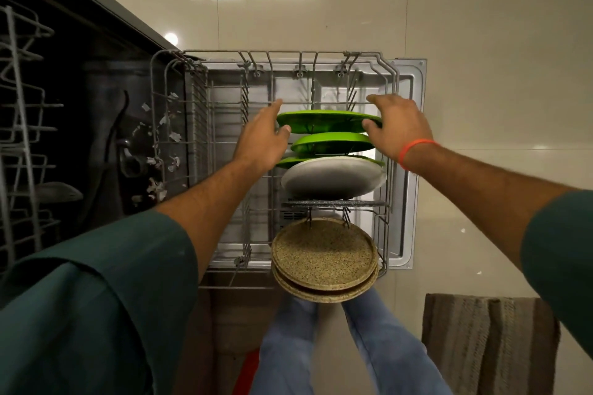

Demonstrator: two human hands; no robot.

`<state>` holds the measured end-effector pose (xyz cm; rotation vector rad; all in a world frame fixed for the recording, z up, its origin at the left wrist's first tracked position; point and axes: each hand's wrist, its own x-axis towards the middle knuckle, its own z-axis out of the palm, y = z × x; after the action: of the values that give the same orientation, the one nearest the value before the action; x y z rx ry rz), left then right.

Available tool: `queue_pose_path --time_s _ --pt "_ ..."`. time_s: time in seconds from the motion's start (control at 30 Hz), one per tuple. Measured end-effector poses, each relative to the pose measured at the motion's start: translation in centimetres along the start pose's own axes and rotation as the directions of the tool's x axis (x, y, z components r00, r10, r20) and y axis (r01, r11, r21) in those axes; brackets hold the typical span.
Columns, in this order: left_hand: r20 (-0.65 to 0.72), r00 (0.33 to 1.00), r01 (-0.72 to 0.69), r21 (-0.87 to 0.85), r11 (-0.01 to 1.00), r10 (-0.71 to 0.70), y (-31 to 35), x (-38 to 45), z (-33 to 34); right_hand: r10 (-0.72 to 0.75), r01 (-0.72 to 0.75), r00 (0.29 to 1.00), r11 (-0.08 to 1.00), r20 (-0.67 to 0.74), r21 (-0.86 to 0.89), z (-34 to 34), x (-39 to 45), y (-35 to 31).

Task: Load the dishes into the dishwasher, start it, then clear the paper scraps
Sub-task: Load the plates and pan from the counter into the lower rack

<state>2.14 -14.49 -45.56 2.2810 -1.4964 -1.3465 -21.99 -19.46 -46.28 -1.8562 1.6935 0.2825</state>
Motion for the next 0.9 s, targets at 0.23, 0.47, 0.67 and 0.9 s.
queue_pose_path --time_s 0.23,0.47,0.67,0.9 --pt "-0.026 1.0 0.015 -0.071 0.997 -0.017 2.1 -4.8 -2.0 0.002 0.003 0.999 0.996 -0.052 0.092 -1.6 -4.3 -4.1" --pt "-0.183 0.981 0.005 -0.343 0.939 -0.072 5.6 -12.1 -4.2 0.059 -0.032 0.995 0.945 -0.075 0.325 -4.8 -10.5 -9.8" --pt "-0.282 0.959 -0.14 -0.501 0.854 -0.008 8.5 -22.7 -8.4 -0.038 0.076 0.994 0.914 -0.104 0.398 -10.7 -18.2 -14.9" --pt "-0.391 0.92 -0.213 -0.537 0.816 -0.017 10.8 -35.3 -13.4 -0.173 0.23 0.972 0.838 -0.159 0.496 -18.1 -28.9 -19.1"
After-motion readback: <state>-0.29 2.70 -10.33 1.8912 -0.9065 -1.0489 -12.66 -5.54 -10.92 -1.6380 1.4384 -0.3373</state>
